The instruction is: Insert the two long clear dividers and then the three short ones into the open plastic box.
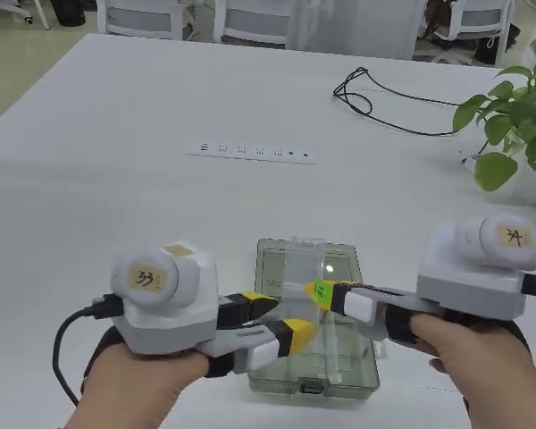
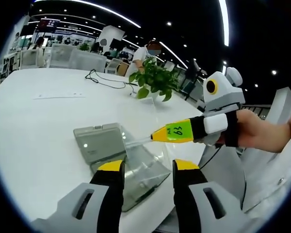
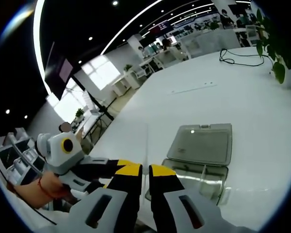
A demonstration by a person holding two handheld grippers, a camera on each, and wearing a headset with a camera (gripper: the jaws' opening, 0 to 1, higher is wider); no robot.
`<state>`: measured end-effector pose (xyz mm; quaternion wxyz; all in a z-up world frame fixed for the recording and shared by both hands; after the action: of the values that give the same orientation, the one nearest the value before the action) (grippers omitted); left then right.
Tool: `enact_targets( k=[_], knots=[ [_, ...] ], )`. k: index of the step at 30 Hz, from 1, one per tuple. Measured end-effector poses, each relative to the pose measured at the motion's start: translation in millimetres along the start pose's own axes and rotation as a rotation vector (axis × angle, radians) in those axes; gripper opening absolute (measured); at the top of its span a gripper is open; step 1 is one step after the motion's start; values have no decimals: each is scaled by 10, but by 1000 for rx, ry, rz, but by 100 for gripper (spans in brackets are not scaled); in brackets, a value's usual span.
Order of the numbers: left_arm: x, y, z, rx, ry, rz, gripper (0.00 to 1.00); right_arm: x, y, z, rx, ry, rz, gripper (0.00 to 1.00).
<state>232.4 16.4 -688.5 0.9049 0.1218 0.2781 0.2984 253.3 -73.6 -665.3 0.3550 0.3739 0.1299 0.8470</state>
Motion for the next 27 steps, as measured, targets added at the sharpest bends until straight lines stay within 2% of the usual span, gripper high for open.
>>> enact_targets(
  k=[3, 11, 17, 23, 27],
  knots=[
    [26, 29, -37, 25, -34, -6, 42, -25, 11, 24, 5, -4, -3, 7],
    [79, 111, -104, 59, -96, -27, 55, -124, 22, 78, 28, -6, -33, 7],
    [90, 173, -129, 67, -135, -50, 65, -162, 21, 95, 50, -14, -61, 7],
    [121, 232, -170, 78, -170, -64, 74, -160, -15, 53, 108, -39, -92, 7],
    [138, 261, -190, 84, -184, -74, 79, -168, -41, 26, 155, -39, -142, 7]
  ],
)
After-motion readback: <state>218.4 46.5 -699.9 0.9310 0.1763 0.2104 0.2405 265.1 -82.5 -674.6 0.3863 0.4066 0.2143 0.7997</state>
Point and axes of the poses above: the centre of the closed fingertips' face, and the gripper's own axes: y roughly backward along the fingers, x roughly to its left, z roughly out of its top, the point moved 5 cm from there along y, roughly backward along the fingers, and after that the axes turned 1 degree about -z, right-handed, at the moved point
